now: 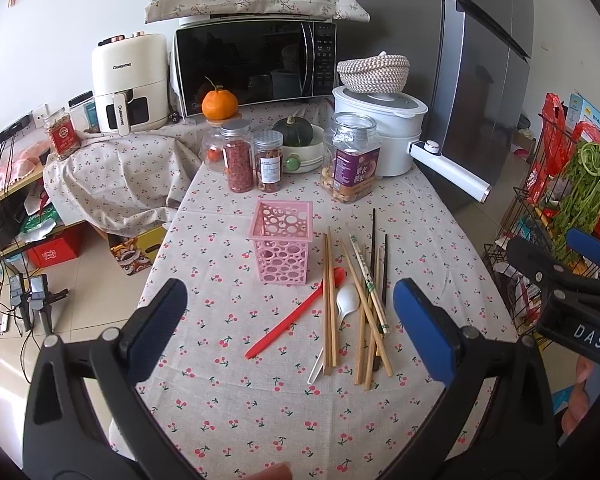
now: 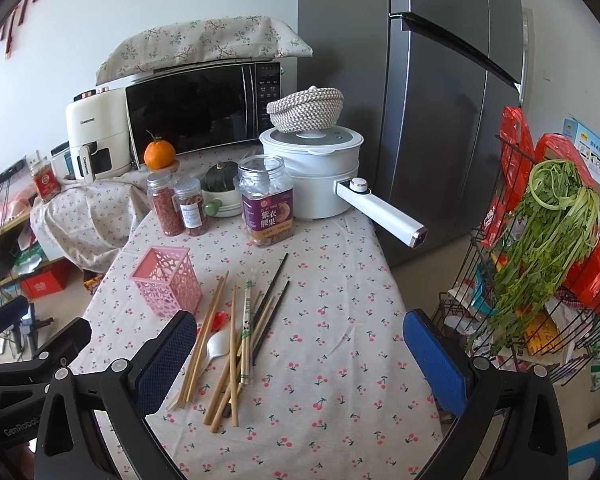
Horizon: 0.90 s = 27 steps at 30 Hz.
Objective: Organize utensils
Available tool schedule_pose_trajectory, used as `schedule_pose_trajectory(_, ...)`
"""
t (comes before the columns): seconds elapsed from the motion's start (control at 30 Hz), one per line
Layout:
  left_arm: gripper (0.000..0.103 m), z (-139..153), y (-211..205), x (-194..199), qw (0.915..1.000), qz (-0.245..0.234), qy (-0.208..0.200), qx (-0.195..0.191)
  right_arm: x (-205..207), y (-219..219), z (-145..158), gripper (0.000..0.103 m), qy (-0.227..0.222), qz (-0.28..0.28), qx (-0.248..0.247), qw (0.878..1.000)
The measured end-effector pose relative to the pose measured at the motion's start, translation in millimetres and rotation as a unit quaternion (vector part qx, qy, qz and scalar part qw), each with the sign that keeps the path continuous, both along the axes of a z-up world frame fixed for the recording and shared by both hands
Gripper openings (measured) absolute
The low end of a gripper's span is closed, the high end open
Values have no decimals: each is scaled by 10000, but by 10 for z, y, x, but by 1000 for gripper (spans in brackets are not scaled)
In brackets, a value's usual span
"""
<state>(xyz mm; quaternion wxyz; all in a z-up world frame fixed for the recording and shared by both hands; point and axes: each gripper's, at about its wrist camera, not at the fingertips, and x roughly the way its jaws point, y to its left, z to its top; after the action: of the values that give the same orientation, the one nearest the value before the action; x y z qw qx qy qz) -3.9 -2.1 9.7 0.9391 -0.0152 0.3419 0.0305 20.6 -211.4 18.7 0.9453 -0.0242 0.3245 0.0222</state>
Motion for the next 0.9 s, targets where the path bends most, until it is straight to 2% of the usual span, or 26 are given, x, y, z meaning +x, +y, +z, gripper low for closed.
schedule_pose_trajectory(0.9, 102, 5, 1, 9, 10000, -6, -13, -7, 5, 27, -33, 103, 14, 30, -3, 10000)
